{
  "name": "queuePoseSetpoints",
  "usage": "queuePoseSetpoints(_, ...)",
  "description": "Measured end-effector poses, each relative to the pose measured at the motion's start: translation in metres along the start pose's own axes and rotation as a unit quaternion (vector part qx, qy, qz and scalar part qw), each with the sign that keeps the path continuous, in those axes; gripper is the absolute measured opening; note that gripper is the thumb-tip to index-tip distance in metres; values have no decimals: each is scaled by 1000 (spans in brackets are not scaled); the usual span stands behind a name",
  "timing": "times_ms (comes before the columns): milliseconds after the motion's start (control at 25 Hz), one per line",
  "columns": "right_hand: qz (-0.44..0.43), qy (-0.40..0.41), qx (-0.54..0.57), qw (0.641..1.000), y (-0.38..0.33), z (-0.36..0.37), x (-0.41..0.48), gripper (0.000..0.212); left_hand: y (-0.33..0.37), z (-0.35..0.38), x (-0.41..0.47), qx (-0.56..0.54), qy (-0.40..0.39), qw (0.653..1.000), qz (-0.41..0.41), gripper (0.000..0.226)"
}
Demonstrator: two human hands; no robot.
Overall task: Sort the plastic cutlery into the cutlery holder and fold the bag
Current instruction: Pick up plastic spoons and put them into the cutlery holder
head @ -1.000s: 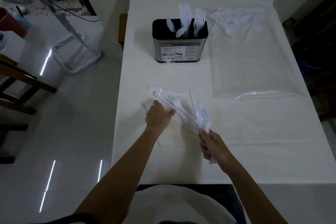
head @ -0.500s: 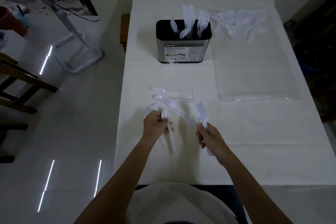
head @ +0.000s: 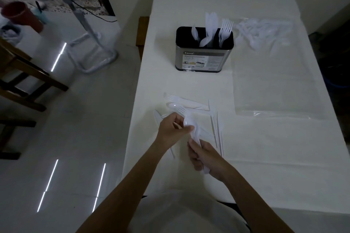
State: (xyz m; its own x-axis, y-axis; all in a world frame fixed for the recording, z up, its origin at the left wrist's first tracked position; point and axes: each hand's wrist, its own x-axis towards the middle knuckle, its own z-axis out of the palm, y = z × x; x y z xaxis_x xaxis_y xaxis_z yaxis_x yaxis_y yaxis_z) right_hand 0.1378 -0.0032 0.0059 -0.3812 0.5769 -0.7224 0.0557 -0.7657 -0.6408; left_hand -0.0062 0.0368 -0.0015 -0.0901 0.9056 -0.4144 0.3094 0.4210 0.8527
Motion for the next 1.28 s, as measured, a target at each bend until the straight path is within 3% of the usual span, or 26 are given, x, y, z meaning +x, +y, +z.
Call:
queuePoseSetpoints(80,-9,14,-4,1000,-3,-4,0,35,5,-4,10,-19,18,1000,14,19)
queuePoseSetpoints(160,-9,32,8,999,-6,-11,2,35,5,-13,26,15,93,995,33,17)
queuePoseSetpoints(240,-12,43,9,999,-8,-17,2,34,-3,-24,46,155,156,974,56,20)
queuePoseSetpoints(320,-23,52,1,998,-9,-23,2,34,-8,-28,61,301,143,942,45,24)
queuePoseSetpoints(440,-35,69,-10,997,-13,-26,2,33,-9,-27,72,370,134,918,48,20)
queuePoseSetpoints(600,-43,88,-15,995,-21,-32,4,29,-2,-27,74,156,161,965,135,9)
queuePoseSetpoints(760,-51,104,-6,993,-34,-42,4,21,34,-31,63,-16,195,963,188,6)
queuePoseSetpoints(880,-75,125,4,989,-46,-48,3,20,67,-37,54,-48,208,957,196,11)
queuePoseSetpoints(1040,-86,117,-37,989,-57,-47,-1,28,77,-23,41,-73,57,980,175,20)
queuePoseSetpoints(1120,-69,91,-50,992,-58,-40,-3,35,69,-10,36,-77,18,985,152,19)
queuePoseSetpoints(1280,-68,6,62,996,-51,-29,-7,36,61,1,32,-58,2,986,158,11)
